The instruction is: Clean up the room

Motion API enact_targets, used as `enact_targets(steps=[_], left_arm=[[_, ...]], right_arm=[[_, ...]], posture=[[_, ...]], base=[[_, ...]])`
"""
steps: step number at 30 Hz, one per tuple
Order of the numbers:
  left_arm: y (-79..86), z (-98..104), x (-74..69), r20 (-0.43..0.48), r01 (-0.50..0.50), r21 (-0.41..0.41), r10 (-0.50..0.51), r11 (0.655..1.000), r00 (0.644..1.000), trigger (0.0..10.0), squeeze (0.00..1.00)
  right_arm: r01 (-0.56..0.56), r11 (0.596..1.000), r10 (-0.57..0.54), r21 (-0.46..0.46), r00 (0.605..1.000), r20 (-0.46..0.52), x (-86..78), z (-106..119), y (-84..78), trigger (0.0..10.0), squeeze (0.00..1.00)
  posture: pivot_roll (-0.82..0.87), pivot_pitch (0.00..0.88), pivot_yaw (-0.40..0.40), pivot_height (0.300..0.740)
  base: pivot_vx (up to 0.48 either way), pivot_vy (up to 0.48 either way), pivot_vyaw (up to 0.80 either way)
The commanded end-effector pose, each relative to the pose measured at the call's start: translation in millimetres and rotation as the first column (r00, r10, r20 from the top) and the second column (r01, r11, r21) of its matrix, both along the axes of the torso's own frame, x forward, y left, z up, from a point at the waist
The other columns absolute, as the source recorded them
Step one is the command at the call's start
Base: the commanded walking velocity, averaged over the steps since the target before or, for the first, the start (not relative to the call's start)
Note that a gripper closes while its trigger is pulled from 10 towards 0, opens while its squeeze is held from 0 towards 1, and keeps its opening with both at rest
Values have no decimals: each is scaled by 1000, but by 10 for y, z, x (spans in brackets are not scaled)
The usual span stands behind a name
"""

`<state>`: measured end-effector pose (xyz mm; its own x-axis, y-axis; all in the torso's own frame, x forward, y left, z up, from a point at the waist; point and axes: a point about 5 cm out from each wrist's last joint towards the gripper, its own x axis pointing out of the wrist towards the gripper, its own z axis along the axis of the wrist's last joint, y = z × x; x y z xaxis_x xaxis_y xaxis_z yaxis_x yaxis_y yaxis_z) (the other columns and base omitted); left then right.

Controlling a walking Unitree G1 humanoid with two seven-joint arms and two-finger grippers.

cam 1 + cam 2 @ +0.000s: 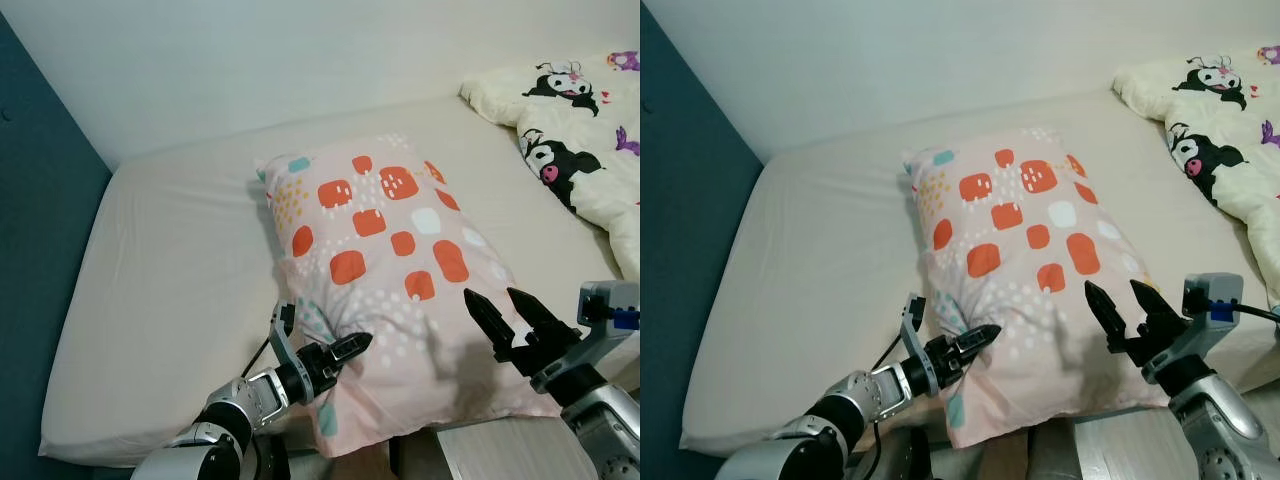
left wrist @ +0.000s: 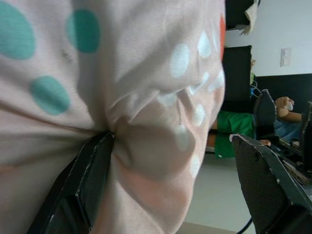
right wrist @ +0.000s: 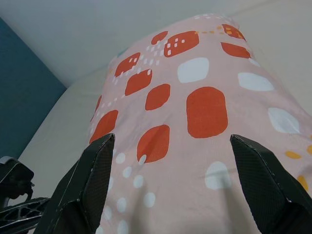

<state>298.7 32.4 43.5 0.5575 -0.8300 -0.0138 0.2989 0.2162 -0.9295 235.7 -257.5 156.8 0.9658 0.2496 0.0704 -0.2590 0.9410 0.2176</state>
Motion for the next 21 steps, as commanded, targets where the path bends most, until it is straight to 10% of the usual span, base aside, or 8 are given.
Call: enact_targets(steps=[1,2,3,21], left_arm=[[-890,107,-418,-59,151,-215,-168,965,984,9098,0],[-909,117,-426,-61,153,-224,-170,962,984,9098,0],[-928,126,-436,-66,154,-232,-174,960,983,0,0],[-1020,170,-516,-60,201,-270,-225,942,973,0,0]], right_arm=[[-13,1000,13,4,1000,-13,-10,-25,44,10000,0],[-12,1000,12,3,1000,-14,-8,-24,44,10000,0],[-10,1000,10,3,1000,-14,-5,-21,40,10000,0],[8,1000,-8,-6,1000,-5,45,19,4,10000,0]], posture=[[-198,250,127,625],[-198,250,128,625],[-196,251,126,625],[-194,245,117,625]], base=[[0,0,0],[0,0,0],[0,0,0],[0,0,0]])
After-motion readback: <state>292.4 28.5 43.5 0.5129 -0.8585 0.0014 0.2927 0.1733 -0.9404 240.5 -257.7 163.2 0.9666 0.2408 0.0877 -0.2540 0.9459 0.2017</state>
